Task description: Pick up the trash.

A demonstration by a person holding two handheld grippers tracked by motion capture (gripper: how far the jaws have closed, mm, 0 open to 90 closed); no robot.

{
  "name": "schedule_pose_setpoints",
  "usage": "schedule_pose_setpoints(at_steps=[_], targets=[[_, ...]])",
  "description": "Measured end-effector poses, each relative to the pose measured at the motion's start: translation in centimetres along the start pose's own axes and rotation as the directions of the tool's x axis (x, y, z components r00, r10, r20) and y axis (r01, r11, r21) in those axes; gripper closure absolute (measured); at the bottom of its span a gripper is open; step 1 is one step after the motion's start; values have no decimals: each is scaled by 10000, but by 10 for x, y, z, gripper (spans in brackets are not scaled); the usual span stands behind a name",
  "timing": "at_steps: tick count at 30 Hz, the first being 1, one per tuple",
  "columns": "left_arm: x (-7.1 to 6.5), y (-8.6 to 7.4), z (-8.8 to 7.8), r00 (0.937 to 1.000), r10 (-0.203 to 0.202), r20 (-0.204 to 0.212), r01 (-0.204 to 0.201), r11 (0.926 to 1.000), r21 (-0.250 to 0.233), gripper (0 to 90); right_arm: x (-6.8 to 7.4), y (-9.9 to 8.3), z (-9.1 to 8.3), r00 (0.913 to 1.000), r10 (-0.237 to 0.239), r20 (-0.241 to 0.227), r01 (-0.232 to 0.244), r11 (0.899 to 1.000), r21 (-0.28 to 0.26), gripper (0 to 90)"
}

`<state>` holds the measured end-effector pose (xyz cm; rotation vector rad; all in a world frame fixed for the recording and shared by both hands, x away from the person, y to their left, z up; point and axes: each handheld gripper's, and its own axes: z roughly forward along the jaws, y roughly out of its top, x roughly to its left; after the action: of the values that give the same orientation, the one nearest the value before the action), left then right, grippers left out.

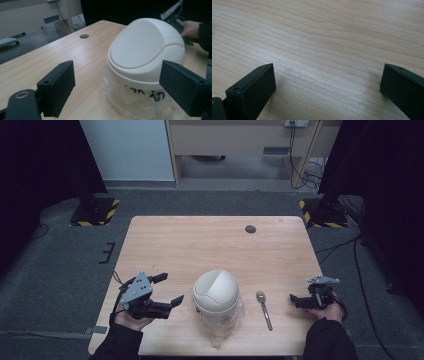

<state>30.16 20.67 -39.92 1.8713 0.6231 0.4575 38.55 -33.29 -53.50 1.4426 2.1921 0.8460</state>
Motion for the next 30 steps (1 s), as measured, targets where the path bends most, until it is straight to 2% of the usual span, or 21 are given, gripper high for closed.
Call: schedule_pose_setpoints(at_steps=[4,5,7,9,10,11,18,29,30], targets=[[-8,1,13,9990,113,425,-127,9994,333,126,0,0,0,10000,30,-6,-30,10000,-12,5],[-12,1,22,9979,197,617,-227,9986,487,126,0,0,0,10000,6,-9,-6,10000,-19,5],[-13,1,26,9974,186,699,-227,9980,584,126,0,0,0,10000,-3,-18,3,10000,-16,5],[-18,1,39,9942,177,1058,-262,9965,796,125,0,0,0,10000,-24,-24,24,10000,-14,5],[-18,1,39,9942,177,1058,-262,9965,796,125,0,0,0,10000,-25,-26,25,10000,-14,5],[-22,2,45,9919,241,1250,-351,9956,866,125,0,0,0,10000,-19,-29,19,10000,-17,5],[-32,7,58,9856,304,1663,-481,9935,1036,125,0,0,1,10000,29,1,-29,10000,-18,4],[-39,8,74,9787,268,2035,-546,9897,1322,121,1,1,1,10000,52,-3,-52,10000,53,6],[-40,8,79,9763,267,2148,-584,9880,1427,121,1,1,1,10000,-9,-4,9,10000,32,7]])
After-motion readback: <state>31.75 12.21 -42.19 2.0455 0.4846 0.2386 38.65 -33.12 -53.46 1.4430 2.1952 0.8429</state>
